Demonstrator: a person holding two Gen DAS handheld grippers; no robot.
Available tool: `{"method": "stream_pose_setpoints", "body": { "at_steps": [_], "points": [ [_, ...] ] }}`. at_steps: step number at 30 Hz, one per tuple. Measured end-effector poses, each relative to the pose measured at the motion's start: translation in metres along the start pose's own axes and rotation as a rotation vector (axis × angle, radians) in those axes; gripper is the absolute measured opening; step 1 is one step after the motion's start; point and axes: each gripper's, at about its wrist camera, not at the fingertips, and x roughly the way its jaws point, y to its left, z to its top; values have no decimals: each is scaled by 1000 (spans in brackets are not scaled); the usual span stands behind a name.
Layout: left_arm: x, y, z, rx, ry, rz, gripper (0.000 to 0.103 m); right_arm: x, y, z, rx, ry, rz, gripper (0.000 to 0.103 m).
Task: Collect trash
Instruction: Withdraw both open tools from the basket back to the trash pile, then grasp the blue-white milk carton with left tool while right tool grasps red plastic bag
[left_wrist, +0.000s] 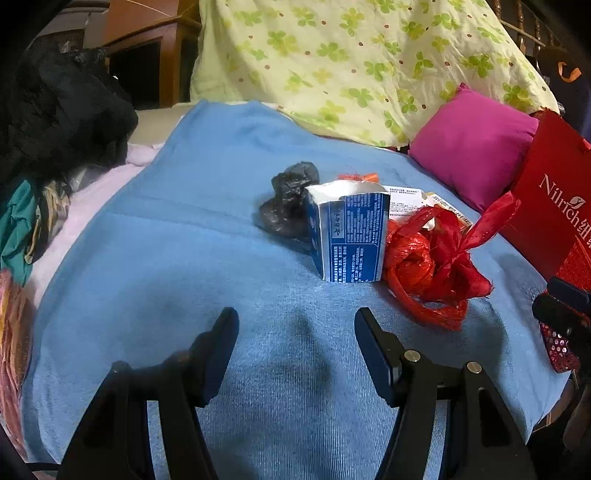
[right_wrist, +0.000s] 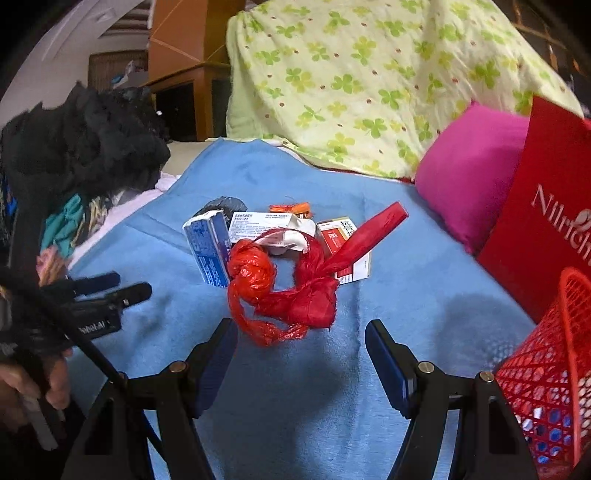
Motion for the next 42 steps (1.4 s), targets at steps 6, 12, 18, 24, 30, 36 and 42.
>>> {"method": "stream_pose_setpoints", "body": {
  "at_steps": [6,12,18,24,30,36,42],
  "points": [
    [9,-1,4,9,17,-9,66,22,-36,2,191,85,77,75],
    [21,-6,15,21,9,1,66,46,-58,3,329,142,144,75],
    [30,-11,32,21,-43,-37,66,67,-55,18,325,139,172,75],
    [44,-13,46,-37,-48,-103,66,102,-58,31,358,185,199,58],
    [48,-22,55,-38,-72,-134,73,129,-59,36,389,221,226,53],
    [59,-29,61,-22,-63,-124,75,148,-52,33,372,273,216,43],
    [70,-17,64,-75,-43,-136,58,145,-48,34,344,252,215,34]
  ]
}}
